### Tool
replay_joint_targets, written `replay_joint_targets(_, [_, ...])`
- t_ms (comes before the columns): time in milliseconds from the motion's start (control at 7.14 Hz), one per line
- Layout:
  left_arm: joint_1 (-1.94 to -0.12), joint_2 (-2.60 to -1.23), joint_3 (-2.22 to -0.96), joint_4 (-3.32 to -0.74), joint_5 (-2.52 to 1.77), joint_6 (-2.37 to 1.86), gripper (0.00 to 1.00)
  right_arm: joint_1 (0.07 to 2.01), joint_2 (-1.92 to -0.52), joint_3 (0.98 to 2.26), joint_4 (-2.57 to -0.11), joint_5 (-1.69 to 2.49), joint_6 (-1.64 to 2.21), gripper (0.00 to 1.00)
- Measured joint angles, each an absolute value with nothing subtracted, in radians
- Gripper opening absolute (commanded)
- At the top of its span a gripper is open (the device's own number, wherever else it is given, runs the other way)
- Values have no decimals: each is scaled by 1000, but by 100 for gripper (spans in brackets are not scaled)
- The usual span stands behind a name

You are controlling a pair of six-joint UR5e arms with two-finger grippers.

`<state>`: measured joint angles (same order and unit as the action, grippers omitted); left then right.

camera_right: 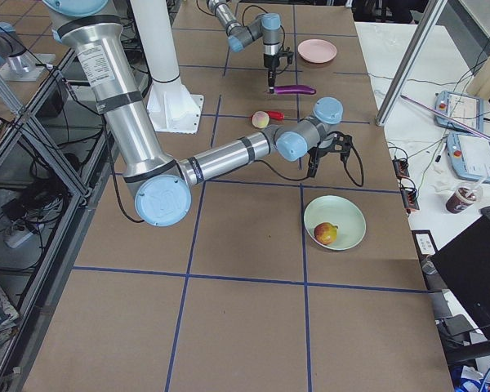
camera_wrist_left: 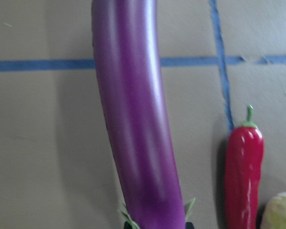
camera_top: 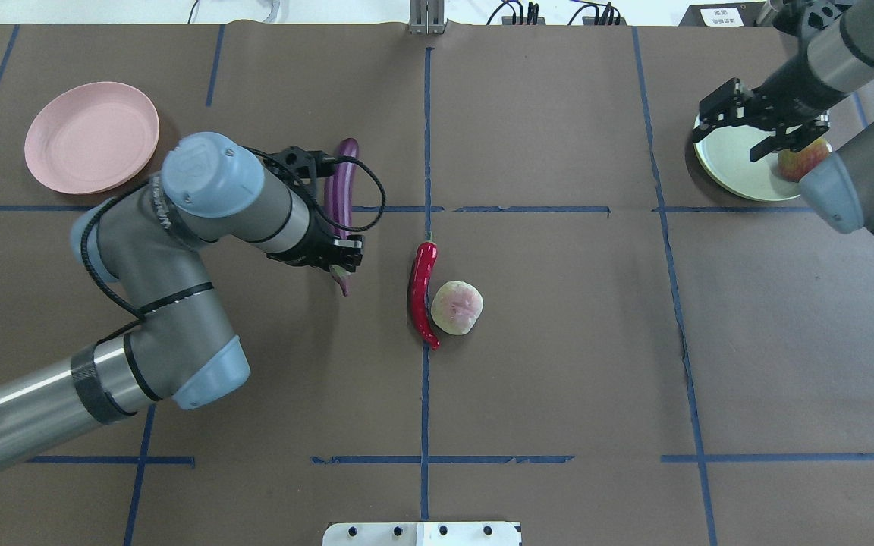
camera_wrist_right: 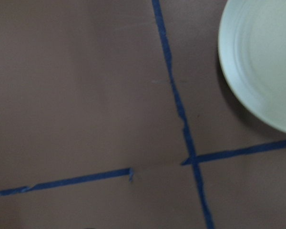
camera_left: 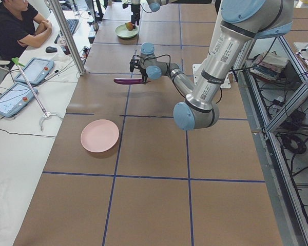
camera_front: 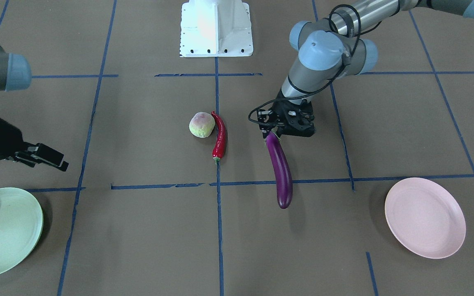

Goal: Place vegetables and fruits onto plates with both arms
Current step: 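Carry the eggplant onto the pink plate while the right gripper reaches for the peach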

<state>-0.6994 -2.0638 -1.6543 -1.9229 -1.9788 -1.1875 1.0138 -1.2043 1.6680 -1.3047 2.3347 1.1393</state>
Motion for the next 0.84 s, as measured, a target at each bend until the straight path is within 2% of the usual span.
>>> replay_joint_targets(280, [-878, -1974, -1627, -1922, -1986, -1137, 3, 805, -1165, 1772, -1307, 2204, 1378, 100])
replay_joint_targets(420, [-958, -1964, -1567, -1922, -2007, -1037, 4, 735, -1146, 1790, -1309, 2153, 1444, 100])
replay_joint_targets(560, [-1029, -1960, -1490, -1923, -2037, -932, 11, 675, -1130, 1801, -1310, 2099, 1492, 100])
replay_joint_targets(700, [-1071, -1959, -1424, -1926, -2051, -852, 31, 628, -1113, 1806, -1312, 2059, 1532, 100])
replay_joint_targets(840, [-1091, -1960, -1366, -1929, -2056, -795, 65, 596, -1095, 1807, -1313, 2035, 1566, 100])
